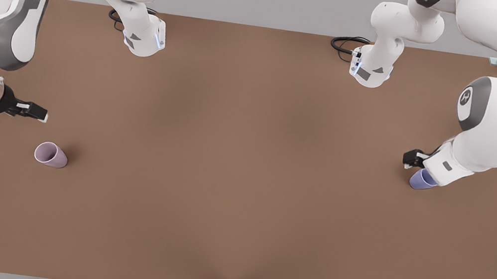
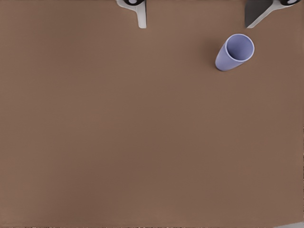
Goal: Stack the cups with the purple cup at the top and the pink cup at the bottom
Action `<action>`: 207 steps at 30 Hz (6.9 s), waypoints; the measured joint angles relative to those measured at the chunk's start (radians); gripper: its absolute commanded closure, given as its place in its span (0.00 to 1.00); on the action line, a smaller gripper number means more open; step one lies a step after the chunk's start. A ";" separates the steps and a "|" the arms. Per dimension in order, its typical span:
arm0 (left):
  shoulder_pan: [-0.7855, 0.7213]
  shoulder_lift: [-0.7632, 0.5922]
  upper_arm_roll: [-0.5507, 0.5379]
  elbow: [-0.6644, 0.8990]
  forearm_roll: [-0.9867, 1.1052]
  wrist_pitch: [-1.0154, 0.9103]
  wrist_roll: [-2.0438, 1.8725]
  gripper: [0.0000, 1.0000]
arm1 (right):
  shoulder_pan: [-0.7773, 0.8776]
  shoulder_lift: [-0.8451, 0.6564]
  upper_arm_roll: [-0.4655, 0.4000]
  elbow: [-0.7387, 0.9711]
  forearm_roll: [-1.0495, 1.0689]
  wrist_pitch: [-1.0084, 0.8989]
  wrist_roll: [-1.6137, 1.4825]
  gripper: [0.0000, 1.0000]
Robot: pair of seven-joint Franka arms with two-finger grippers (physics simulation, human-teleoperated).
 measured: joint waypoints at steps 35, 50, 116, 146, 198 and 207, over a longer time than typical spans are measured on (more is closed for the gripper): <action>0.011 0.030 0.003 -0.029 -0.002 0.046 0.015 0.00 | -0.306 0.358 0.065 -0.333 0.013 0.679 -0.395 0.61; 0.022 0.032 0.003 -0.030 -0.005 0.046 0.016 0.00 | -0.352 0.167 0.439 -0.313 -0.107 0.544 -0.332 0.79; 0.102 -0.001 0.210 -0.923 -0.029 0.968 0.021 0.11 | 0.161 -0.027 -0.101 0.070 -0.007 -0.011 0.547 0.00; 0.102 -0.025 0.107 -0.800 -0.022 0.922 0.000 0.79 | 0.053 0.101 -0.014 0.183 -0.011 -0.015 0.076 0.00; -0.337 0.350 -0.336 -0.146 0.099 0.687 -0.948 0.79 | 0.051 0.112 -0.015 0.188 -0.009 0.033 -0.025 0.00; -0.337 0.353 -0.336 -0.146 0.116 0.691 -0.981 0.65 | 0.051 0.112 -0.015 0.189 -0.010 0.033 -0.028 0.00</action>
